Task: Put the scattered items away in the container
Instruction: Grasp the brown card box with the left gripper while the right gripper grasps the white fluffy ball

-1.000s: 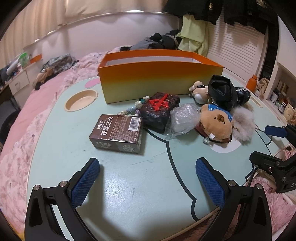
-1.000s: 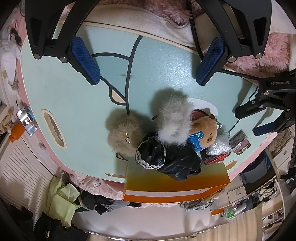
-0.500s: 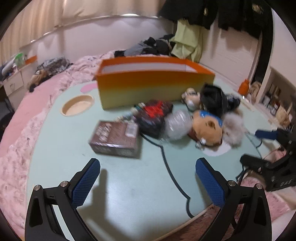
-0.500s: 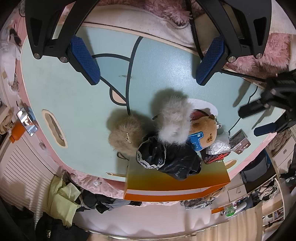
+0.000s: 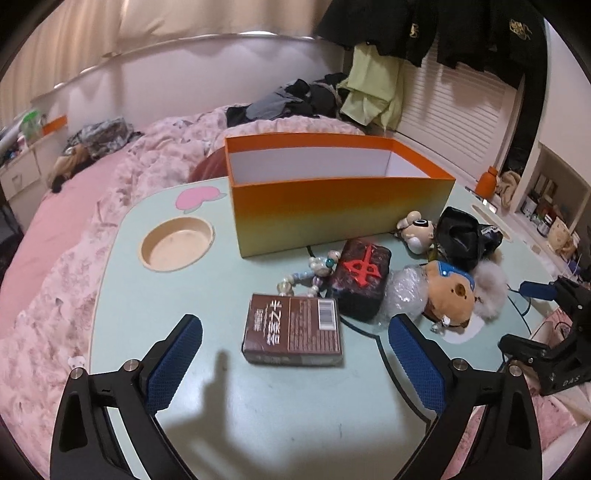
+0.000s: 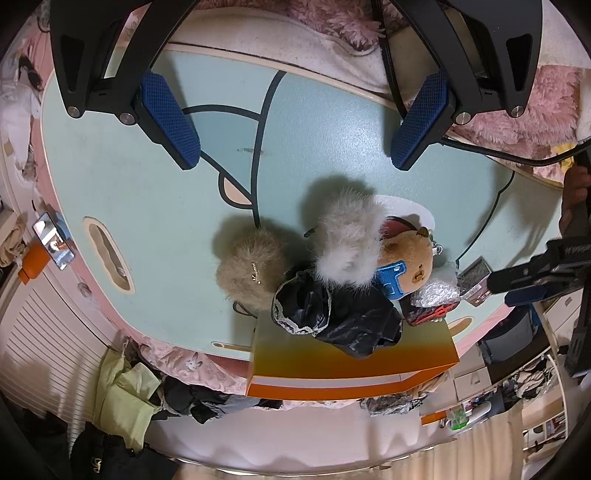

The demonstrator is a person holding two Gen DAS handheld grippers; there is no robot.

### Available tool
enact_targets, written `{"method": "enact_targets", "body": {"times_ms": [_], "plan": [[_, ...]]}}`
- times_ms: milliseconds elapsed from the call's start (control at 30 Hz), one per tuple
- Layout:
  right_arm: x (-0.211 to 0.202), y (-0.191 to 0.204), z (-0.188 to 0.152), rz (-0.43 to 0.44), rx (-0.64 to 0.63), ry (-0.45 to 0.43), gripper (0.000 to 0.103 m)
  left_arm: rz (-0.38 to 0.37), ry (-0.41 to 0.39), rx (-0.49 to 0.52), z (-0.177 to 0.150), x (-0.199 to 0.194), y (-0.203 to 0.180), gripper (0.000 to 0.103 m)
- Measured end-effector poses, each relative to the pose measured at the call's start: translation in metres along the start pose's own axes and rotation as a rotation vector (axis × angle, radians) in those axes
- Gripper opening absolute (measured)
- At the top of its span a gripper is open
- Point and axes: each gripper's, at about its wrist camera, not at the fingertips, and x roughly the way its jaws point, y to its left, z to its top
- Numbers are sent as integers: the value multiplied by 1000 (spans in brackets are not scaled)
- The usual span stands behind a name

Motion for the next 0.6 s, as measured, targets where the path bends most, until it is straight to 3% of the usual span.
{"method": "enact_targets", "body": {"times_ms": [133,200,367,500,600], "plan": [[0,0,0,0,0,0,103,0,44,5,1,12,-2,78],[0,0,0,0,0,-1,103,-12,58,1,-2,16,-1,55],[-2,-2,1,11,14,-3,103,-68,23,1,-4,7,-3,56],[-12,-7,10,32,38,-56,102,-91,-9,-13,-3,-5,-4,56],[-12,-5,22,69,36,-68,89,-103,-25,-8,-1,-12,-8,56]]}}
